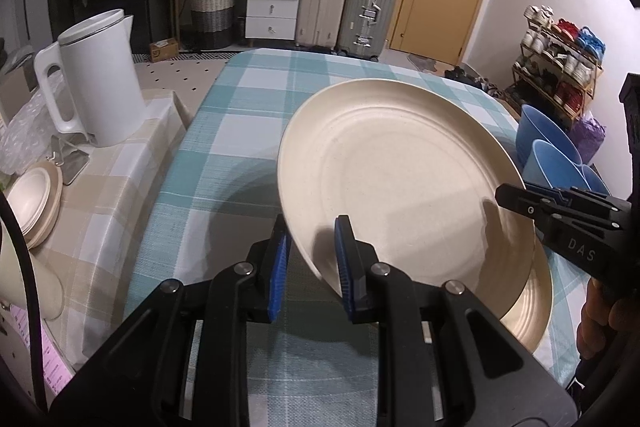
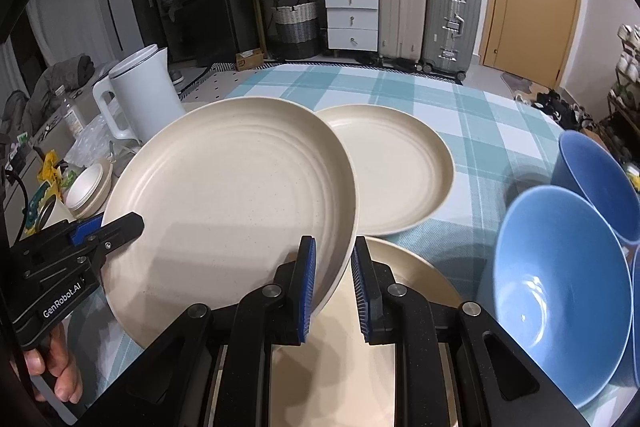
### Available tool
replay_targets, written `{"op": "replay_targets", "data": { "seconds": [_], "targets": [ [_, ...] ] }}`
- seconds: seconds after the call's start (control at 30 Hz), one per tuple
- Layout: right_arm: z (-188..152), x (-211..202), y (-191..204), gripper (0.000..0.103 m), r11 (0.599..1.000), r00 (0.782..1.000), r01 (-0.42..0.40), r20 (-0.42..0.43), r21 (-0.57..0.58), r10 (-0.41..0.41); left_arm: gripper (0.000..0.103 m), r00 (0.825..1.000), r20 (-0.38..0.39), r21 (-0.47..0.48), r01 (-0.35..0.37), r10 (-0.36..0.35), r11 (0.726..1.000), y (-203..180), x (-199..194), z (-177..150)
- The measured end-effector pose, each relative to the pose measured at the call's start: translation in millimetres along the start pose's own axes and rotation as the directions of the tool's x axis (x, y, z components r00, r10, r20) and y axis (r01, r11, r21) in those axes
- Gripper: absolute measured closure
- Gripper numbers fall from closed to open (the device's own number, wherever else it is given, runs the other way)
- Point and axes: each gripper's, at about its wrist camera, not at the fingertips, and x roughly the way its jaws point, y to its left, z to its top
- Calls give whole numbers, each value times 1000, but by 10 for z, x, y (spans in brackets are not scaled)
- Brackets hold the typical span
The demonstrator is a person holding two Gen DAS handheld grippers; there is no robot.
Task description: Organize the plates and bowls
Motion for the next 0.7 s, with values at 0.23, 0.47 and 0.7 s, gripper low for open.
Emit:
{"op": "replay_targets", "data": {
  "seconds": [0.23, 0.47, 0.7],
  "targets": [
    [-148, -79, -108, 84, 999, 1000, 18, -7, 33, -18, 85, 1000, -14, 41, 23, -23, 999, -125, 8, -15],
    [-237, -166, -193, 83, 997, 999, 38, -8, 64, -38, 85, 999, -29, 74, 45, -43, 996, -223, 27, -31],
    [-305, -250, -210, 83, 995, 998, 64, -11, 78, -64, 84, 997, -46, 104, 69, -64, 992, -252, 26, -35]
  ]
}}
